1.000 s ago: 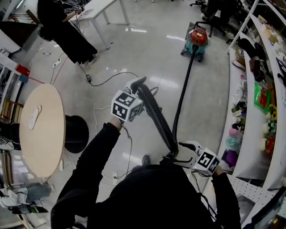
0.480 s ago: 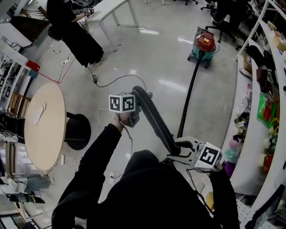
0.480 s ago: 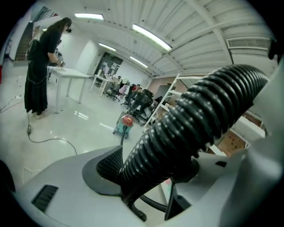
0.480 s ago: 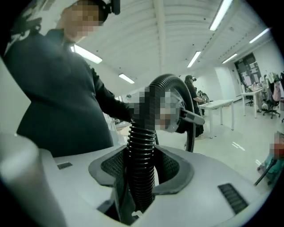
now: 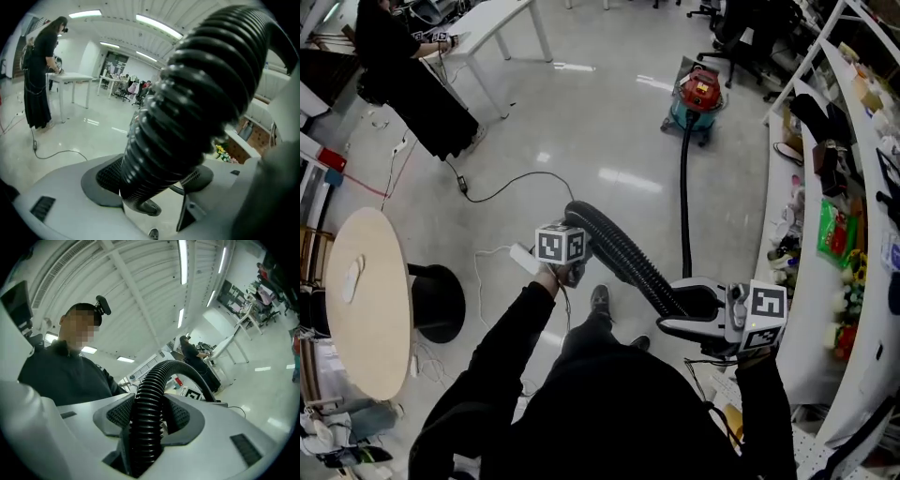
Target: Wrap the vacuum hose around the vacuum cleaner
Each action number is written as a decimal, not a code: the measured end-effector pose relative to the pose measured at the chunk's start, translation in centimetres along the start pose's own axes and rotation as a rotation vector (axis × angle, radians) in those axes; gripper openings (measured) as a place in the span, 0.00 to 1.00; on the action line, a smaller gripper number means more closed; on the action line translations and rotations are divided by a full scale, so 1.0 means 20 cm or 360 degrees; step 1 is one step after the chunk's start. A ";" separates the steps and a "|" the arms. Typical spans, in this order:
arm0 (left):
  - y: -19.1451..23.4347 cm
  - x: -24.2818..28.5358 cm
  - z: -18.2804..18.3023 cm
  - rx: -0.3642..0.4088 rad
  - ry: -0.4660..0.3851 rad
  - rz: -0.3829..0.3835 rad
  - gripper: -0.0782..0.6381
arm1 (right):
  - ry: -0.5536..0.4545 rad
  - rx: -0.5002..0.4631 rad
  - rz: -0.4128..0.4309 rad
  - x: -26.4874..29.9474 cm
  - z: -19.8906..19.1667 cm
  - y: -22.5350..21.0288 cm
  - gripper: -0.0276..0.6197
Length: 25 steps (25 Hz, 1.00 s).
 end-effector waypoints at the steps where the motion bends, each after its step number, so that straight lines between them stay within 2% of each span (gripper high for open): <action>1: 0.04 0.02 0.05 0.0032 0.0002 -0.0004 0.57 | -0.0013 0.0024 -0.0033 0.02 0.03 -0.03 0.34; 5: 0.23 0.03 0.24 0.0098 -0.0021 -0.0138 0.57 | -0.0187 0.0153 -0.0182 0.04 0.16 -0.18 0.34; 8: 0.35 -0.02 0.33 0.0117 -0.0014 -0.0324 0.57 | -0.0522 0.0285 -0.0379 0.05 0.21 -0.33 0.34; 10: 0.28 -0.10 0.36 0.0172 -0.0047 -0.0600 0.57 | -0.0765 0.0358 -0.0523 0.07 0.22 -0.44 0.34; 11: 0.19 -0.15 0.37 0.0249 -0.0073 -0.0783 0.57 | -0.0859 0.0375 -0.0587 0.10 0.23 -0.48 0.34; 13: -0.08 -0.26 0.37 0.0500 -0.0128 -0.1170 0.57 | -0.1013 0.0387 -0.0706 0.16 0.28 -0.56 0.34; 14: -0.22 -0.31 0.37 0.0645 -0.0153 -0.1313 0.57 | -0.1084 0.0386 -0.0757 0.20 0.31 -0.59 0.34; 15: -0.33 -0.35 0.36 0.0787 -0.0172 -0.1381 0.57 | -0.1153 0.0384 -0.0802 0.22 0.35 -0.62 0.34; 16: -0.42 -0.37 0.35 0.0923 -0.0181 -0.1375 0.57 | -0.1222 0.0388 -0.0842 0.24 0.38 -0.65 0.34; 17: -0.47 -0.36 0.33 0.1052 -0.0181 -0.1313 0.57 | -0.1289 0.0400 -0.0882 0.25 0.40 -0.68 0.34; 18: -0.51 -0.34 0.31 0.1170 -0.0177 -0.1210 0.57 | -0.1350 0.0416 -0.0922 0.26 0.41 -0.72 0.34; 20: -0.51 -0.25 0.28 0.1352 -0.0171 -0.0927 0.57 | -0.1450 0.0455 -0.1007 0.26 0.43 -0.78 0.34; 21: -0.49 -0.20 0.27 0.1413 -0.0172 -0.0795 0.55 | -0.1497 0.0483 -0.1044 0.25 0.43 -0.81 0.34; 22: -0.46 -0.17 0.27 0.1449 -0.0182 -0.0703 0.49 | -0.1541 0.0512 -0.1073 0.24 0.42 -0.83 0.34; 23: -0.44 -0.15 0.27 0.1466 -0.0196 -0.0654 0.44 | -0.1582 0.0545 -0.1089 0.23 0.41 -0.86 0.34; 25: -0.40 -0.16 0.30 0.1486 -0.0206 -0.0624 0.42 | -0.1659 0.0617 -0.1044 0.21 0.39 -0.91 0.34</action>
Point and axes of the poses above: the fingertips, and each gripper's own axes: x forward along the fingers, y to its left, z out of its top, the point moved 10 cm from there along -x, backward along the fingers
